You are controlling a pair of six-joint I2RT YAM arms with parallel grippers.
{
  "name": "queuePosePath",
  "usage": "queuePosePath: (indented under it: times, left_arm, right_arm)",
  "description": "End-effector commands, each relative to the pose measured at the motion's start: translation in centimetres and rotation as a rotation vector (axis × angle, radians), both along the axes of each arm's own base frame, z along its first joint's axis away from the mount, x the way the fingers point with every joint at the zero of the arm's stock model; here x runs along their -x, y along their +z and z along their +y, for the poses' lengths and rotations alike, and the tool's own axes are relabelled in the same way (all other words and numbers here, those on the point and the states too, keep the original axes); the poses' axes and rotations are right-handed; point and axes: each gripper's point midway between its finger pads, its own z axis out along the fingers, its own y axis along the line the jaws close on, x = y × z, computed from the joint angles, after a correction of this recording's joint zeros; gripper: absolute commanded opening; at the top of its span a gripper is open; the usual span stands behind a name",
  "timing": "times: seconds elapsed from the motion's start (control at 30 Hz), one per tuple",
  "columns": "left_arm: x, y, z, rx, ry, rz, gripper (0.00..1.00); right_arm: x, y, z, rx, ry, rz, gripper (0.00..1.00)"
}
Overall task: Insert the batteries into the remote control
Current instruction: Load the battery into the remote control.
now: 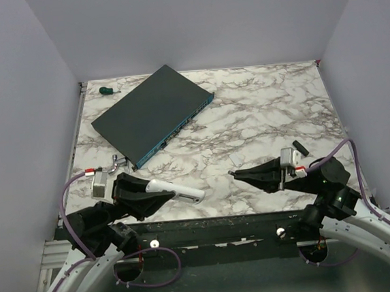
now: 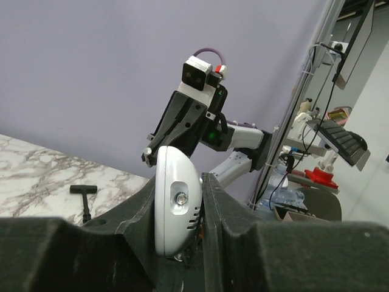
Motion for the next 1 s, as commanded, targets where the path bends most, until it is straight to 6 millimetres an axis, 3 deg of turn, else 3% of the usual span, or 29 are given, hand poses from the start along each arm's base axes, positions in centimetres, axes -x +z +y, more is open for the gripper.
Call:
queuePosePath:
  times: [0.0, 0.13, 0.33, 0.5, 0.77, 0.83, 0.97]
  left_arm:
    - [1.2, 1.6, 0.7, 0.036, -0.014, -0.049, 0.00]
    - [0.4, 1.5, 0.7, 0.042, 0.006, 0.004, 0.00]
    - [-2.2, 0.7, 0.6, 0.025, 0.084, 0.183, 0.00]
    - [-5.2, -1.4, 0.5, -0.018, 0.183, 0.369, 0.00]
    - [-7.5, -5.3, -0.4, -0.013, 0.197, 0.521, 0.00]
    - [-7.9, -6.3, -0.9, 0.001, 0.179, 0.545, 0.00]
    - [-8.7, -9.0, -2.0, 0.003, 0.145, 0.606, 0.00]
  right_arm:
    - [-0.4, -0.8, -0.2, 0.010, -0.027, 0.034, 0.01]
    - [-0.6, -0.9, -0.3, 0.009, -0.040, 0.051, 0.01]
    - [-2.6, -0.5, -0.5, -0.049, -0.150, 0.245, 0.01]
    - [-3.6, -1.1, -0.4, -0.005, -0.202, 0.307, 0.01]
    - [-4.2, -1.3, -0.9, 0.054, -0.255, 0.364, 0.01]
    - [-4.0, -1.0, -0.4, 0.099, -0.240, 0.410, 0.01]
    - [-3.5, -2.5, 0.9, 0.242, -0.202, 0.557, 0.01]
